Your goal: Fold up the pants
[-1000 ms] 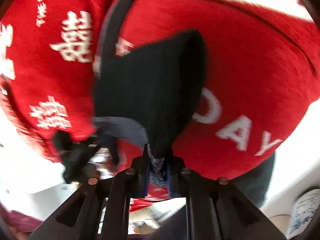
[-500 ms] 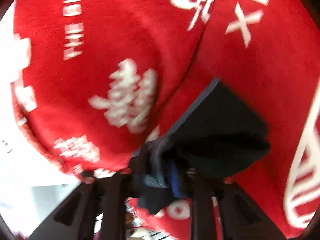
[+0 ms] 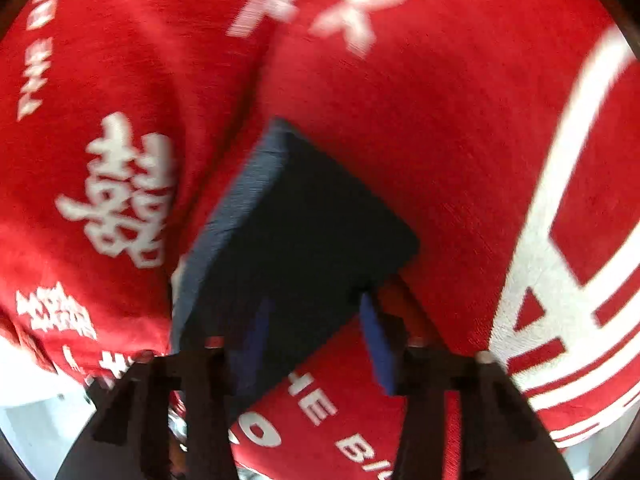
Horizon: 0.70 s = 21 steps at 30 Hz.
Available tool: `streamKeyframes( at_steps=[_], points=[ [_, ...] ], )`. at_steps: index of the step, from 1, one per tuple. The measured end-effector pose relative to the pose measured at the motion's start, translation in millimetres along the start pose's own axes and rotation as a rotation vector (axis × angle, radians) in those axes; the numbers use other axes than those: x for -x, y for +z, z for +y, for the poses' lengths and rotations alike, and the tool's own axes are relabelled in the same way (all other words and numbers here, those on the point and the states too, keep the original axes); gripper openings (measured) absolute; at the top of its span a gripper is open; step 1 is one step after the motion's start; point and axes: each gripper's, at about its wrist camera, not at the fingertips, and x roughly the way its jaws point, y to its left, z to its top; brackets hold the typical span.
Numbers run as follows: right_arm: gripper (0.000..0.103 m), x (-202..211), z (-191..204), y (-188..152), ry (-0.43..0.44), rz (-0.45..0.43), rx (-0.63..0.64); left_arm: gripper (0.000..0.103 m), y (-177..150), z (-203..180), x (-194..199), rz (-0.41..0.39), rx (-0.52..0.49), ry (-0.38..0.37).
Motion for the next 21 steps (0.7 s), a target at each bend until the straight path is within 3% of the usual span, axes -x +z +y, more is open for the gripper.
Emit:
streamKeyframes(
  at_steps=[1,4,5,7,9,11,12,13,19,21],
  points=[
    [0.007,-7.1,-2.4,3.2,0.015,0.011,-0.018,0.083,-0.8,-1.2,-3.2,0.008,0.002,0.005],
    [0.007,3.4,16.1,8.7,0.107,-0.051,0.049,0.083,3.2,-5.2,-2.0,-0.028,-0.01,0.014],
    [0.007,7.0,18.2,9.5,0.098,-0.056,0.069,0.083,5.8,-7.0,-3.4,-0.037,-0.018,0.029],
    [0.008,3.8,17.6,10.8,-0.019,-0.038,0.081,0.083,8.3,-8.2,-15.7,-0.002,-0.029,0.06],
    [0.015,-4.6,7.3,8.2,-0.106,0.033,0.064,0.083,7.4,-4.9,-25.0,0.053,-0.006,0.086],
    [0.029,1.4,-1.3,0.2,-0.076,0.041,0.046,0.083,5.6,-1.7,-16.3,0.019,0.01,0.07],
    [0.053,4.5,-4.4,-3.9,-0.059,0.039,0.042,0.083,4.7,-1.4,-12.2,-0.001,0.009,0.073],
    [0.071,7.5,-7.7,-7.6,-0.044,0.027,0.039,0.083,4.5,-0.5,-9.0,-0.014,0.006,0.075],
    [0.07,-5.5,-22.2,6.3,0.112,-0.019,-0.053,0.083,17.9,-1.3,-24.3,-0.006,0.016,0.076],
    [0.049,-18.4,-26.7,11.7,0.12,-0.021,-0.125,0.083,21.4,-10.5,-31.0,-0.009,0.014,0.073]
  ],
)
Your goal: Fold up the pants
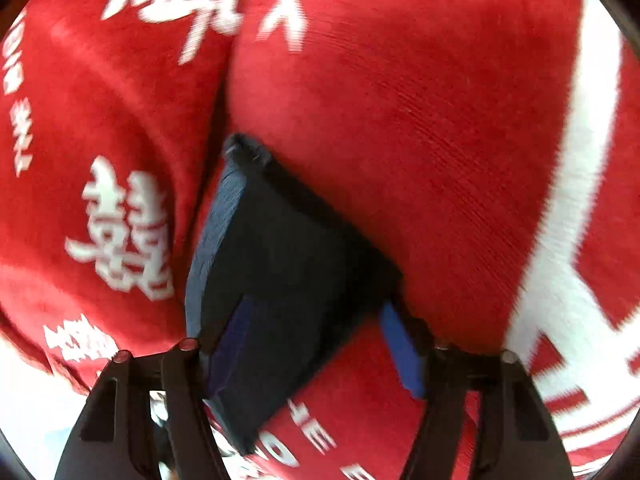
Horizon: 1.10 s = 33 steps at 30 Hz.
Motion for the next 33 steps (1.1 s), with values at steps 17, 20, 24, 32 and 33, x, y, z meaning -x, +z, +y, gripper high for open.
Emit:
streamKeyframes(
  at_steps=[17,20,24,32,33],
  points=[
    [0.038,35.3,6.0,-14.2,-0.179,-0.035,0.135,0.084,-17.9,-13.9,-15.4,0.016,-0.056,0.025],
    [0.042,54.4,11.8,-23.5,-0.255,-0.055,0.172,0.084,-12.9,3.2,-17.6,0.039,0.005,0.02],
    [0.042,73.3,33.8,-46.3,-0.317,-0.107,0.279,0.084,-14.4,25.7,-9.4,0.005,0.028,0.024],
    [0.042,26.8,88.2,-123.4,-0.226,0.016,0.466,0.084,-24.3,97.9,10.4,-0.078,0.026,0.027],
    [0.042,11.4,98.9,-139.6,-0.198,0.06,0.498,0.084,-26.1,116.1,11.4,-0.087,0.03,0.031]
  ],
)
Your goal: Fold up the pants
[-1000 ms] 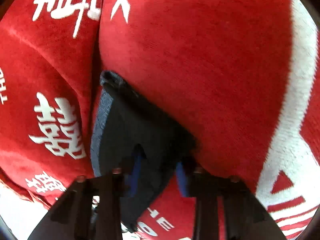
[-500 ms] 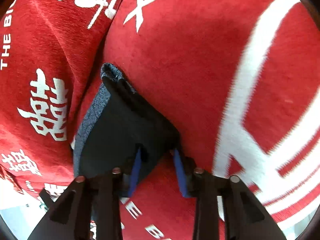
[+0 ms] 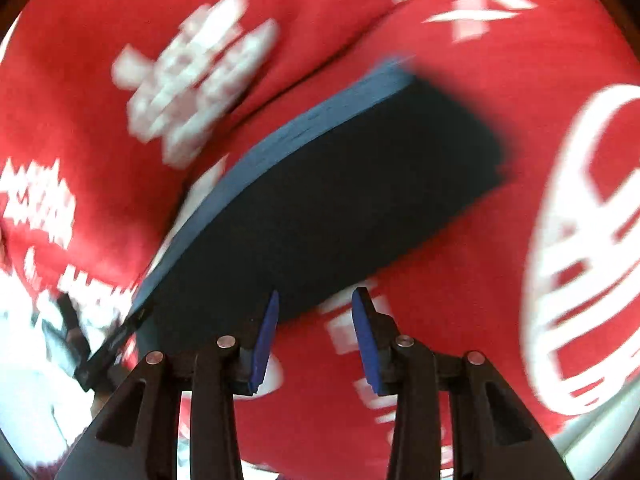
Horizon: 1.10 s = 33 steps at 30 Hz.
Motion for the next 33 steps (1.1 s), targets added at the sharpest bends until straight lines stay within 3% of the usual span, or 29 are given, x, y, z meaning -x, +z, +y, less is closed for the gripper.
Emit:
streamKeyframes(
  at_steps=[4,8,12,14,17,21,24,25,26,30,32,33],
  points=[
    [0.043,-63.4,73.3,-42.6,0.171,0.149,0.064,0.084,-12.9,63.7,-8.2,0.01,0.032,0.055],
    [0.043,-133.1,132.3,-88.3,0.304,0.289,0.042,0.084,-39.3,132.6,-1.0,0.014,0.084,0.109],
    [0.043,-193.4,169.9,-120.4,0.367,0.367,-0.009,0.084,-60.1,190.1,-20.0,0.038,0.091,0.173],
    [0.045,-211.0,175.3,-127.8,0.377,0.38,-0.052,0.098,-67.7,204.3,-35.2,0.04,0.1,0.128],
    [0.045,-215.4,168.9,-138.0,0.401,0.37,-0.109,0.103,-69.0,230.9,-47.9,0.049,0.174,0.003],
    [0.045,-214.2,160.4,-139.9,0.44,0.33,-0.17,0.103,-71.1,221.7,-45.3,0.0,0.108,0.029],
    [0.045,-221.6,166.9,-135.6,0.436,0.33,-0.183,0.103,-72.1,222.3,-47.2,-0.002,0.133,0.013],
    [0.032,-225.9,170.0,-133.7,0.412,0.346,-0.178,0.103,-72.1,222.0,-47.1,0.001,0.133,0.014],
    [0.01,-226.8,173.6,-131.8,0.383,0.354,-0.168,0.103,-71.4,220.6,-46.3,0.008,0.129,0.02],
    [0.009,-197.0,201.9,-127.3,0.355,0.293,-0.011,0.103,-74.5,226.5,-43.7,-0.002,0.096,0.021],
    [0.009,-195.0,206.9,-134.4,0.275,0.277,0.073,0.103,-77.7,230.3,-43.1,-0.009,0.108,-0.008],
    [0.009,-204.6,202.6,-140.7,0.192,0.297,0.109,0.103,-78.3,230.6,-43.1,-0.007,0.114,-0.017]
  ],
)
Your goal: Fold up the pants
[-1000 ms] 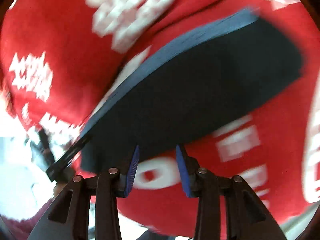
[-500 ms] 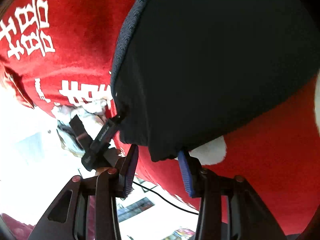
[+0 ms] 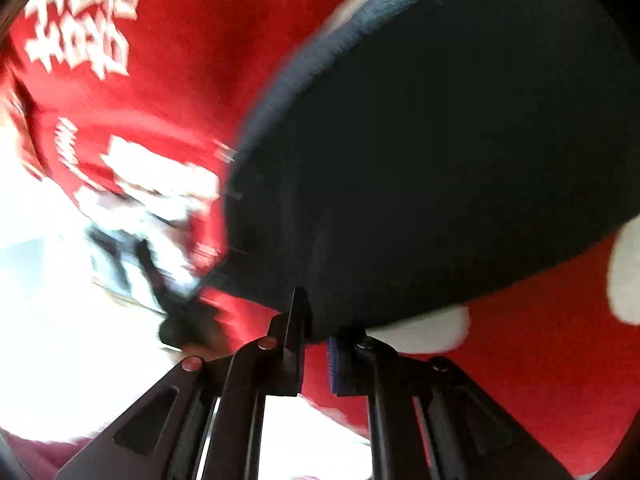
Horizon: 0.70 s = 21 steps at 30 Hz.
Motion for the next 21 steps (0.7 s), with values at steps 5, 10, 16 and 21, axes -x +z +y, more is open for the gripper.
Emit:
streamKeyframes(
  at_steps=[5,10,16,21],
  points=[
    [0.035,5.7,-33.5,-12.7,0.013,0.032,-0.129,0.103,1.9,-11.1,11.9,0.036,-0.03,0.058],
    [0.039,63.9,-16.7,-5.3,-0.134,-0.033,0.041,0.103,-4.4,-46.8,41.0,-0.005,-0.087,-0.022],
    [0.039,70.9,8.3,40.8,-0.399,-0.104,0.271,0.103,-5.6,-119.4,38.9,0.011,-0.163,-0.099],
    [0.037,48.3,9.6,23.4,-0.553,-0.08,0.407,0.103,-34.5,-136.5,17.5,0.043,-0.25,-0.011]
  ],
)
